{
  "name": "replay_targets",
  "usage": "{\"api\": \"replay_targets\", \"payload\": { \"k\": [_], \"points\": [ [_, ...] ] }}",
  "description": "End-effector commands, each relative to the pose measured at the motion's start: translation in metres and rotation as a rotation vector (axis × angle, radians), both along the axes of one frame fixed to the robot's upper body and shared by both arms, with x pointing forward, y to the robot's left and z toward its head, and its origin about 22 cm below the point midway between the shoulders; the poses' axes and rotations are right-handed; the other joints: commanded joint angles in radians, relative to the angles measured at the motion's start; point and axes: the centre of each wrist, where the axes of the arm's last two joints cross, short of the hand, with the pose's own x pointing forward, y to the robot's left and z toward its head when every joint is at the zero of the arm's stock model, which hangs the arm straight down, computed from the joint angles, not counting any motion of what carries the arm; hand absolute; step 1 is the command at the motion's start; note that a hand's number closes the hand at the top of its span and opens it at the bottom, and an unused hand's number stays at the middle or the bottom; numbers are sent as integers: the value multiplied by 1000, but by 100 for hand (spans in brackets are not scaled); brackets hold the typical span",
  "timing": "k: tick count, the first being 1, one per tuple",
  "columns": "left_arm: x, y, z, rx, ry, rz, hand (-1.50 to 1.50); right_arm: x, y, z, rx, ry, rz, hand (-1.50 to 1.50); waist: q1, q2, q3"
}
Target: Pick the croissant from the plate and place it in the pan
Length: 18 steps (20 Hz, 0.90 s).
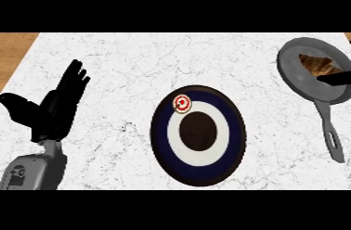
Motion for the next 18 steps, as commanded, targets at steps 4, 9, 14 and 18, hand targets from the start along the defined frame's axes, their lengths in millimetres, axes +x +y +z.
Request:
{"api": "replay_targets", "payload": {
  "k": [4, 9, 14, 18],
  "points": [
    [-1, 8, -5, -3, -6, 30, 0, -20, -28, -2, 232, -286, -34, -150, -30, -11, -1],
    [-4, 6, -6, -7, 22, 50, 0, -60, -77, -1, 384, -402, -23, -150, -52, -21, -3],
    [3, 13, -11, 1, 28, 66, 0, -103, -110, -11, 501, -473, 91, -150, -70, -25, -5],
    [-9, 0, 4, 13, 21, 62, 0, -133, -124, -25, 491, -457, 154, -150, -61, -28, -6]
  ]
}}
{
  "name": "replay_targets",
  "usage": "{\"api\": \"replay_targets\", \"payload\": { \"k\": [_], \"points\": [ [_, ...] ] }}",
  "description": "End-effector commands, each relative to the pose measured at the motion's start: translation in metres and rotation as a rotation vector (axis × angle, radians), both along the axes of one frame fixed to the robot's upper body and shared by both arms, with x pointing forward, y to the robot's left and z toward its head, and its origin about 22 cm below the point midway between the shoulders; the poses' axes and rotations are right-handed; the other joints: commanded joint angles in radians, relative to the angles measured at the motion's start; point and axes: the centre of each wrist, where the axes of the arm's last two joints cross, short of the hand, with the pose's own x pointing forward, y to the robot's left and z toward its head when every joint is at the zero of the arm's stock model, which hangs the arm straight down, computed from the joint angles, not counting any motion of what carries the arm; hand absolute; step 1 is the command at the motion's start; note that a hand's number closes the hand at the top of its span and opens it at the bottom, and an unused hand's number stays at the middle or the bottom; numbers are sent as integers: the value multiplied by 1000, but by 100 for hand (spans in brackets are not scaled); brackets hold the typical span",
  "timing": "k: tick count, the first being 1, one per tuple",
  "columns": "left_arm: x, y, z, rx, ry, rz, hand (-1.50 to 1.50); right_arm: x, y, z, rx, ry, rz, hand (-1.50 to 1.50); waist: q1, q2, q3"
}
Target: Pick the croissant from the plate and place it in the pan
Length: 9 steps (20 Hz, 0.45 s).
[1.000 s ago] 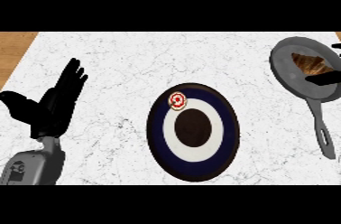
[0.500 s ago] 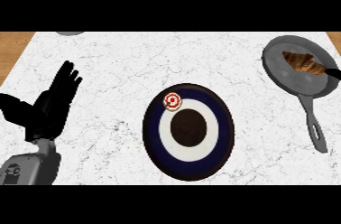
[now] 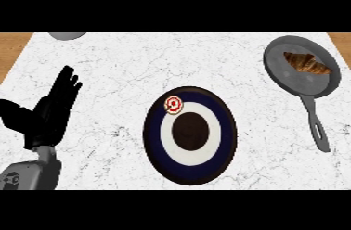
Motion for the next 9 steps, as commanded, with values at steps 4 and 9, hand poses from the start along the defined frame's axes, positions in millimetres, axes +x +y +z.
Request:
{"api": "replay_targets", "payload": {
  "k": [4, 9],
  "points": [
    [13, 1, 7, -2, -3, -2, 0, -55, -26, -14, 1, -22, 49, -150, -6, -2, -2],
    [-12, 5, 9, 7, -7, 7, 0, -56, -7, -23, -7, 1, 41, -150, 1, -3, -2]
  ]
}}
